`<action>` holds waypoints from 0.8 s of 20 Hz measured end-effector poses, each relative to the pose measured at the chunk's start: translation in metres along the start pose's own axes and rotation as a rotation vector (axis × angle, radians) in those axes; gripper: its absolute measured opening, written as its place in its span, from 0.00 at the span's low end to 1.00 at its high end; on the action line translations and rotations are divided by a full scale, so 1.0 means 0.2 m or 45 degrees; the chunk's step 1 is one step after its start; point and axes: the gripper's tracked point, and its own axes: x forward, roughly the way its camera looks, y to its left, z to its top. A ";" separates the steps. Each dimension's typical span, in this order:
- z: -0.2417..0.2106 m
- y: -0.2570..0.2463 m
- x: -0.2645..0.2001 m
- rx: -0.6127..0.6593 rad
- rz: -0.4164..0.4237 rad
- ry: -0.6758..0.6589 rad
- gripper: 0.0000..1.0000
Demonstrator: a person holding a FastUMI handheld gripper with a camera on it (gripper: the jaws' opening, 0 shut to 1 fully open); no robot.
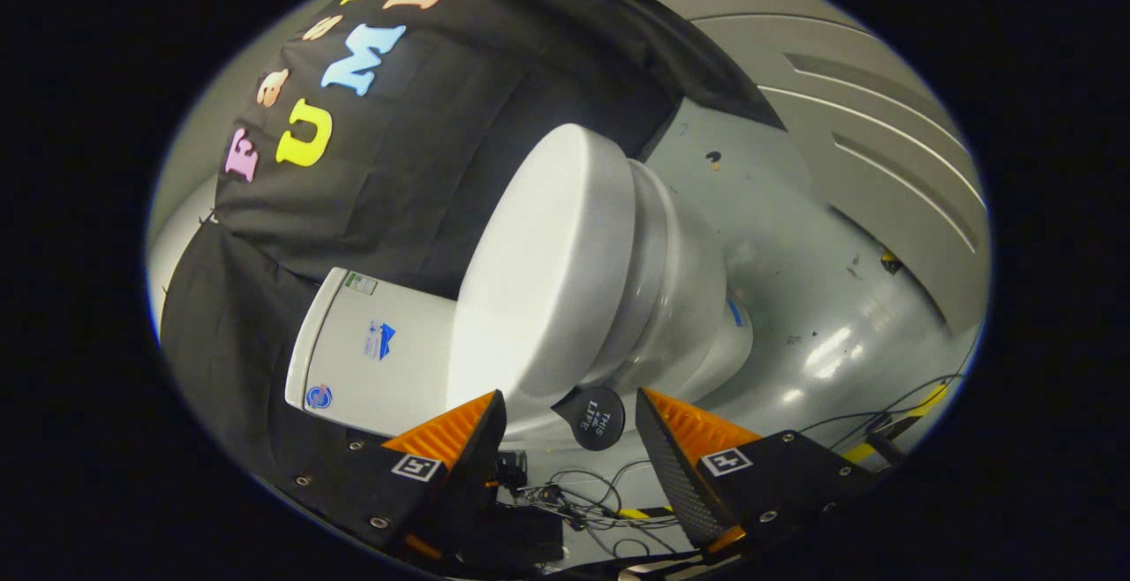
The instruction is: Open the toilet lid.
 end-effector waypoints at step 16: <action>-0.03 -0.08 0.08 0.443 0.027 -0.008 0.16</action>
